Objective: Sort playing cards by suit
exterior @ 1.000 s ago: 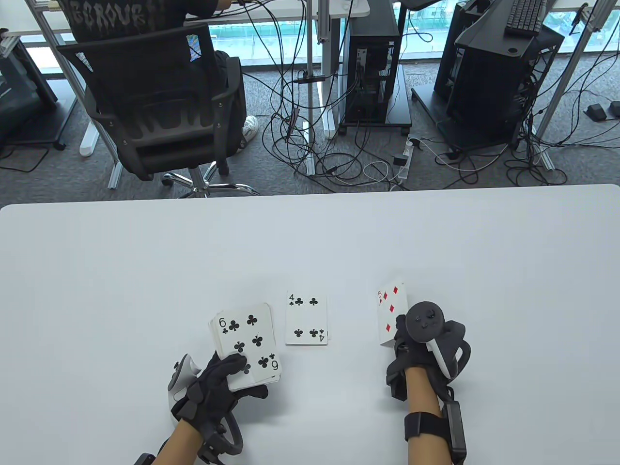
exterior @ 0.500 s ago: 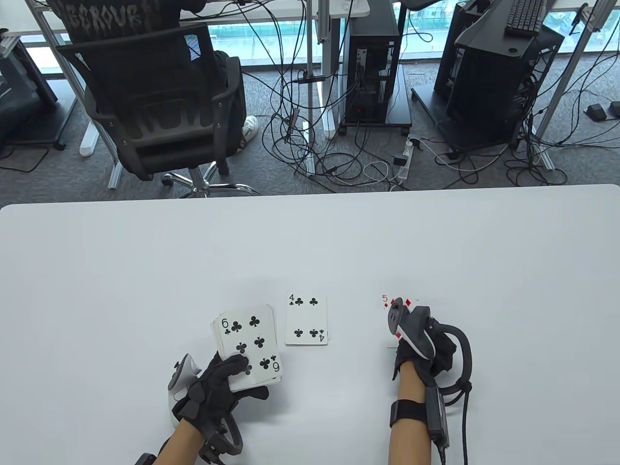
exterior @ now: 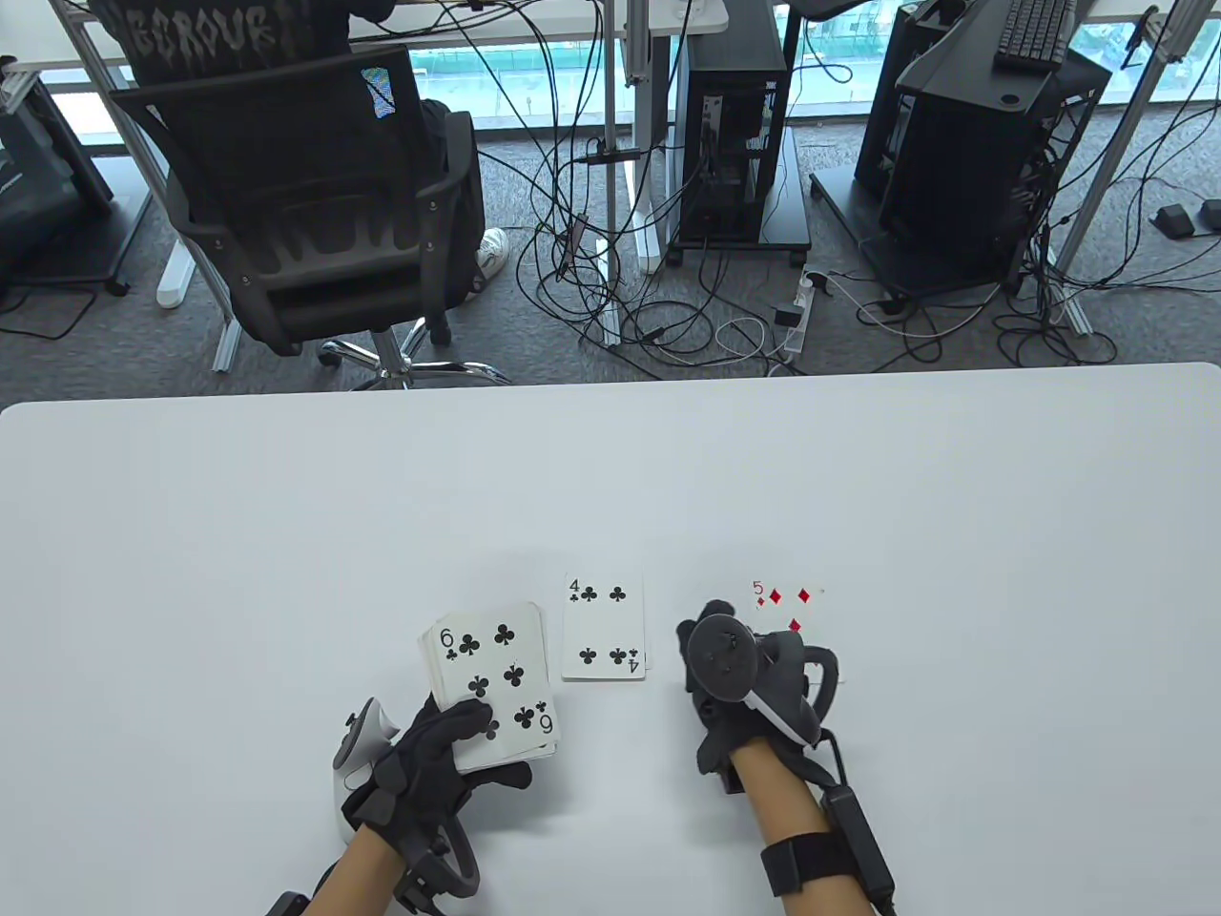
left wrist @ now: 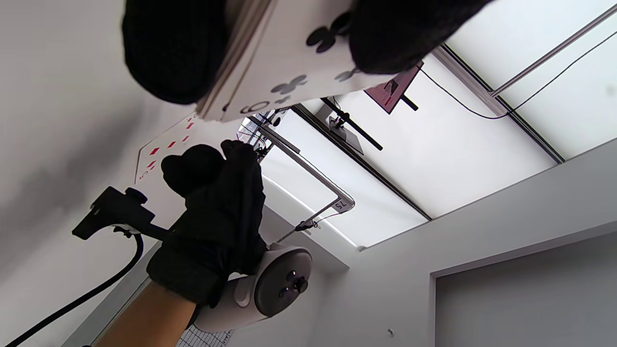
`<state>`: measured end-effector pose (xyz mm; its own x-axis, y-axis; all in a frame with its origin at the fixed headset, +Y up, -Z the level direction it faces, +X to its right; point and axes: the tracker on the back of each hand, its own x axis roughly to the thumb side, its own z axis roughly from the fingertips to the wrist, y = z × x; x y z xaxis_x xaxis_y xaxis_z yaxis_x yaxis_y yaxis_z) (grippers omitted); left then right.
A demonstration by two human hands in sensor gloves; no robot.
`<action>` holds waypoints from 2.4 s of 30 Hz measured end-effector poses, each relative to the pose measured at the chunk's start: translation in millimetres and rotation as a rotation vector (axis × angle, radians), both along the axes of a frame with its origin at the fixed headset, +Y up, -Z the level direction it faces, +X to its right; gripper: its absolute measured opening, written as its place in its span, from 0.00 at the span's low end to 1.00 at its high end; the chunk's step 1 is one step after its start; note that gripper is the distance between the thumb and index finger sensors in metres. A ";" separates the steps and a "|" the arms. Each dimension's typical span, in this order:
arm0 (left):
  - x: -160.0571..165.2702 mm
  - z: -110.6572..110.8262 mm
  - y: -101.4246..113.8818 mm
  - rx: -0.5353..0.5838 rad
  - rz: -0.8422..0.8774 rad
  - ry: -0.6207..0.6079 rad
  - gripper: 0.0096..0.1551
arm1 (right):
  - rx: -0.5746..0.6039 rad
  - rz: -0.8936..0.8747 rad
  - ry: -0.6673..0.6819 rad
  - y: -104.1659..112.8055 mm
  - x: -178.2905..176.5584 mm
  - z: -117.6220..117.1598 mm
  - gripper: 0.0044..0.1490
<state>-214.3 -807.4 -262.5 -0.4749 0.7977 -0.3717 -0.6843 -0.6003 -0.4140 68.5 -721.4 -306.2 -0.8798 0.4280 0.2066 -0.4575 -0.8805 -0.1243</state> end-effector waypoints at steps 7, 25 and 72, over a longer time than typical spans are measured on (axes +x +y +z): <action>-0.2 -0.2 -0.3 -0.002 0.002 -0.002 0.37 | 0.048 -0.141 0.271 2.7 -62.1 36.5 0.41; -0.2 -0.4 -2.9 0.022 -0.020 -0.025 0.37 | -0.028 -0.327 0.264 -20.5 -76.8 44.6 0.36; -5.1 -0.6 5.2 0.006 0.063 0.056 0.36 | -0.404 0.415 -0.316 -52.4 -56.6 -50.9 0.27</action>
<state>-219.5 -802.1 -263.1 -0.5440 0.7679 -0.3381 -0.6676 -0.6402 -0.3800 11.9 -773.8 -357.1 -0.9805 0.0299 -0.1943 -0.0657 -0.9814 0.1806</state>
